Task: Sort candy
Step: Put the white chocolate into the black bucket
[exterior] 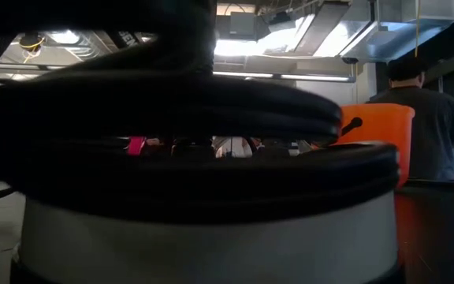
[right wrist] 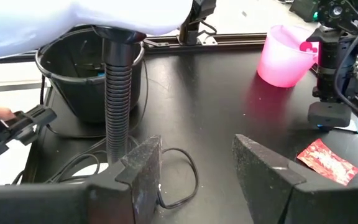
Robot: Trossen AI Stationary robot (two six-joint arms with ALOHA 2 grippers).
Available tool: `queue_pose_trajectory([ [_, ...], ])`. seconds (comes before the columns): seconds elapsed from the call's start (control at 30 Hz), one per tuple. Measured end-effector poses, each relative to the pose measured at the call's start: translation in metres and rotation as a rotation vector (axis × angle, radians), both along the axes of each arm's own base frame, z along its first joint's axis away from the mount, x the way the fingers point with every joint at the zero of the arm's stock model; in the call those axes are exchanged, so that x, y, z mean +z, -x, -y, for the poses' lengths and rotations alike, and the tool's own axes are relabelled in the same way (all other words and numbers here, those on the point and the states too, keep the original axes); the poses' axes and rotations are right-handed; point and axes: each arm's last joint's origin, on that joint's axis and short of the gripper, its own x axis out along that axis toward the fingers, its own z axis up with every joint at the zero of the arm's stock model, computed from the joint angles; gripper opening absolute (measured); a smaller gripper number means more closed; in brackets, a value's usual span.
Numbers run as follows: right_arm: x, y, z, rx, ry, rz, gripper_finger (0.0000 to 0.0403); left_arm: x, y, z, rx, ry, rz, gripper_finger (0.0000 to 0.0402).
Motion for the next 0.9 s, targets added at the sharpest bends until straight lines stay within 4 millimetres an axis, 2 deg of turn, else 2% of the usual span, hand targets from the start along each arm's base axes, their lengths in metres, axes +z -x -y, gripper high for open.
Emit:
queue_pose_trajectory([
  [0.13, 0.000, 0.000, 0.000, 0.000, 0.001, -0.002, 0.0193, -0.001, -0.003, 0.005, -0.023, -0.003, -0.012, 0.0189],
  [0.43, 0.000, 0.000, 0.000, 0.003, -0.002, -0.003, 0.0193, -0.001, -0.003, 0.008, -0.050, 0.013, -0.018, 0.0091],
  [0.53, 0.000, 0.000, 0.000, 0.008, -0.005, -0.005, 0.0193, 0.003, -0.003, 0.011, -0.066, 0.025, -0.008, 0.0072],
  [0.73, 0.000, 0.000, 0.000, 0.008, -0.006, -0.005, 0.0193, 0.025, -0.001, 0.027, -0.134, 0.030, 0.005, 0.0053],
  [0.9, 0.000, 0.000, 0.000, 0.008, -0.006, -0.005, 0.0193, 0.061, 0.001, 0.044, -0.180, -0.025, 0.055, 0.0039],
])
